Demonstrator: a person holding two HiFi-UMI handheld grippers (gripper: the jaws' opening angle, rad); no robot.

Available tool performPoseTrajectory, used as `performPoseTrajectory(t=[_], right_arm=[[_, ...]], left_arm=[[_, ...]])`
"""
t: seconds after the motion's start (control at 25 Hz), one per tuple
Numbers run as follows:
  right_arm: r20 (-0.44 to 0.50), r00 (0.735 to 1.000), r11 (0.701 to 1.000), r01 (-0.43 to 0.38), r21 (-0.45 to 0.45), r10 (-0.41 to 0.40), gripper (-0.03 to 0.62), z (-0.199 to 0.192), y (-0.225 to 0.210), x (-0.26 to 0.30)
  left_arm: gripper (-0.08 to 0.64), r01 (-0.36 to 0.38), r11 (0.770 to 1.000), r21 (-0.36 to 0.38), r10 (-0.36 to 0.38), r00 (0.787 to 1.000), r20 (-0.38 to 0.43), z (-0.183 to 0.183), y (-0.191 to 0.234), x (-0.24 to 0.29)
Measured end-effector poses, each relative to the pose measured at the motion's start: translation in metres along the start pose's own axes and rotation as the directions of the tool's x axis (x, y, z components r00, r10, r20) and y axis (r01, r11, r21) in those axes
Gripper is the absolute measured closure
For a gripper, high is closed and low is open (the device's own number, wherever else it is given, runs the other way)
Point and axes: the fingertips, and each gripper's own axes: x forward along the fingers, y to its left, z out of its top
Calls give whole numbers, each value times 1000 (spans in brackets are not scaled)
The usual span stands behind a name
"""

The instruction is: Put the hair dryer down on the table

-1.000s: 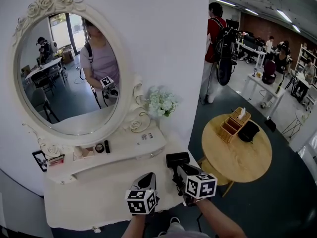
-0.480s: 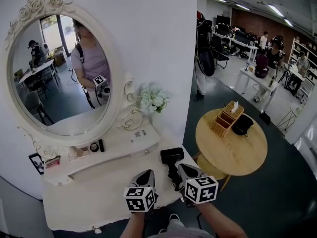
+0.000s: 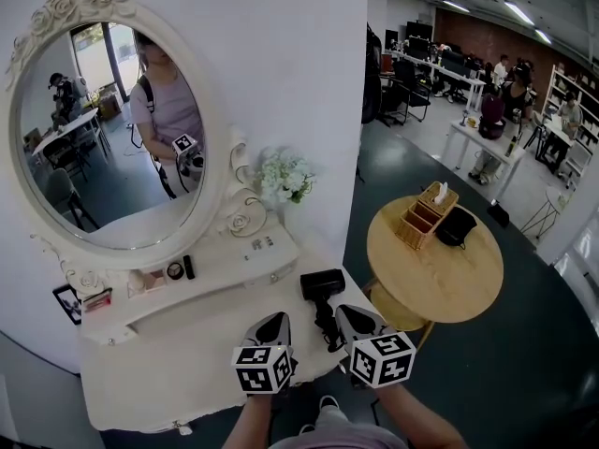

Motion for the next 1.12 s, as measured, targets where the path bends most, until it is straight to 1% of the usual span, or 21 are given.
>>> performPoseTrajectory(t=[0.48, 0.76, 1.12], right_arm=[[39, 999, 999, -9, -31, 11, 590, 3, 5, -9], [54, 998, 999, -16, -34, 18, 589, 3, 6, -14], [62, 998, 999, -2, -36, 4, 590, 0, -1, -15]], left_arm=[[557, 2, 1000, 2, -2, 1000, -7, -2, -2, 3], [557, 6, 1000, 1, -6, 1000, -11, -4, -4, 5], [558, 10, 1000, 3, -10, 1000, -14, -5, -7, 10]])
